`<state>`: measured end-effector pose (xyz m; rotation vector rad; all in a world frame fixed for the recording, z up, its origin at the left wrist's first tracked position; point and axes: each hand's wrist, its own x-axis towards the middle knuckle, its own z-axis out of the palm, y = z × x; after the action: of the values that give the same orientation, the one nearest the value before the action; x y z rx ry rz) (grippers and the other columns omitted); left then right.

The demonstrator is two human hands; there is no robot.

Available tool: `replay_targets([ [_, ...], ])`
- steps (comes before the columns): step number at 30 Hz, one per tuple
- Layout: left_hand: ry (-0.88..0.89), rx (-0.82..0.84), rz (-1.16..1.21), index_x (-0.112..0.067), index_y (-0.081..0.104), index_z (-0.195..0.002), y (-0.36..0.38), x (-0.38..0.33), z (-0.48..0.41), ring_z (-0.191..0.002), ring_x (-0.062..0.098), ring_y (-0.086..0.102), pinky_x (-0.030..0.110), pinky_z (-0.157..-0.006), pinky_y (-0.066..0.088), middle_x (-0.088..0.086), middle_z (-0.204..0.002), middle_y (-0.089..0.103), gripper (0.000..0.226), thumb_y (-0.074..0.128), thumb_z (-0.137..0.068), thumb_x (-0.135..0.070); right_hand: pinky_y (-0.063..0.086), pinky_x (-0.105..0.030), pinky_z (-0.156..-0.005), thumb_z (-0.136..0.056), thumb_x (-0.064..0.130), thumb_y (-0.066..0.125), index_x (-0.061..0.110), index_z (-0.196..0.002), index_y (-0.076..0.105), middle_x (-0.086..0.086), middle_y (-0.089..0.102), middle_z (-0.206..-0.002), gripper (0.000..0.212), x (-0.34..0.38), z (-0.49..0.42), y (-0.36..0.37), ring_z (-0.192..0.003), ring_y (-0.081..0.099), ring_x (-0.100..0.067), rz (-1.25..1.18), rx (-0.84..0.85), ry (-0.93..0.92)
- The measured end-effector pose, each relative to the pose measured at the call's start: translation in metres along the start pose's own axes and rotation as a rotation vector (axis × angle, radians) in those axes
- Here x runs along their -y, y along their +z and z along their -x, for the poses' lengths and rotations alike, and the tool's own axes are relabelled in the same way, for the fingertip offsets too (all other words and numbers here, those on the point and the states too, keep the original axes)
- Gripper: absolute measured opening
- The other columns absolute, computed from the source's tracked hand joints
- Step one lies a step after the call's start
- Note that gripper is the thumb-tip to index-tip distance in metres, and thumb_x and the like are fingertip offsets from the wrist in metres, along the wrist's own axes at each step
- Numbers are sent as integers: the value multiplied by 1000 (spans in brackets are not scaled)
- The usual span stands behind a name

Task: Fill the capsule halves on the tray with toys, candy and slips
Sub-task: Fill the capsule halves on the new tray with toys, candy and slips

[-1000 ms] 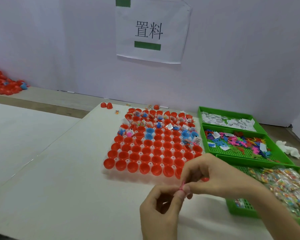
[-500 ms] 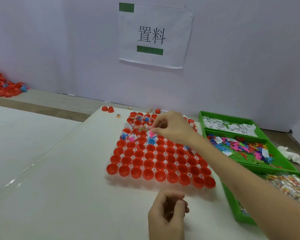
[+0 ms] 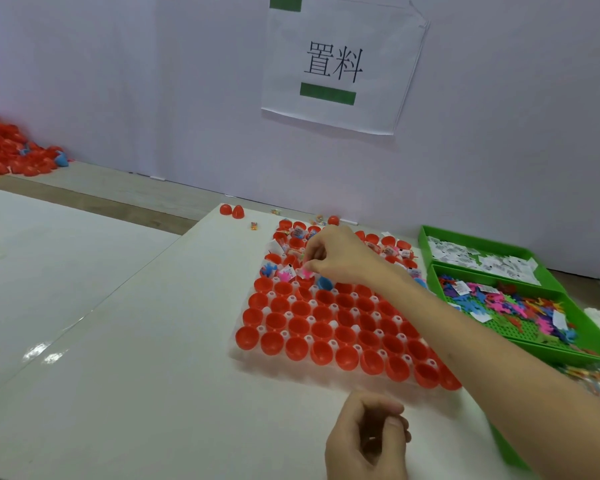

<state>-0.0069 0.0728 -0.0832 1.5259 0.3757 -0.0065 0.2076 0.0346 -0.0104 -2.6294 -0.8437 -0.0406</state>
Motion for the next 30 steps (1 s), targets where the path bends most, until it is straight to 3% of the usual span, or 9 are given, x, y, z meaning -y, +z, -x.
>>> replay_targets([
  [5,2,-16,-5,-10,64,-68,-2,0,-2,-58,12,65,19,-60,49,3,-57,66,32,55,-83,16,51,-13,-69,-89,7,69,12,-94,78,7,70,-88,11,6,-1,3,-80,66,-5,56,119,-4],
  [10,-12,-5,-22,-9,64,-69,-6,0,-7,-59,13,65,21,-61,50,3,-59,67,29,56,-83,15,47,-11,-68,-89,8,71,10,-100,78,-1,74,-101,13,8,-4,10,-77,61,-4,67,90,46],
  [14,-21,-21,-28,-9,64,-67,-6,0,-13,-59,13,65,20,-59,49,2,-59,67,30,56,-81,16,54,-22,-79,-86,14,75,14,-100,76,6,65,-88,13,7,1,9,-78,61,-6,27,37,47],
  [18,-15,-32,-25,-8,65,-64,-4,2,-15,-56,15,65,19,-57,50,4,-57,67,32,57,-80,18,50,-14,-70,-85,20,77,17,-100,74,9,67,-87,16,0,6,4,-80,66,-4,-52,8,33],
  [22,11,-69,-7,-7,65,-61,-1,3,-14,-54,18,65,21,-55,51,9,-57,67,36,56,-79,22,42,-7,-62,-89,26,73,25,-92,74,17,66,-82,3,-16,14,-8,-73,60,5,-171,-157,57],
  [26,32,-37,1,-4,65,-60,2,2,-9,-52,16,64,20,-54,50,12,-58,67,36,55,-78,25,40,-5,-65,-91,15,67,22,-92,76,15,67,-81,12,-66,25,-35,-72,59,5,-161,-391,187],
  [28,47,-10,-25,-3,64,-61,2,4,-8,-52,16,64,20,-53,51,13,-58,67,34,55,-79,25,46,-11,-70,-91,11,65,17,-95,77,8,71,-84,14,-105,38,-52,-73,59,4,-128,-537,329],
  [30,41,15,-34,-1,64,-63,0,5,-8,-53,16,65,21,-54,51,13,-60,67,32,54,-81,23,54,-27,-81,-90,12,66,13,-100,76,-2,75,-97,14,-150,56,-66,-82,65,-9,-84,-623,544],
])
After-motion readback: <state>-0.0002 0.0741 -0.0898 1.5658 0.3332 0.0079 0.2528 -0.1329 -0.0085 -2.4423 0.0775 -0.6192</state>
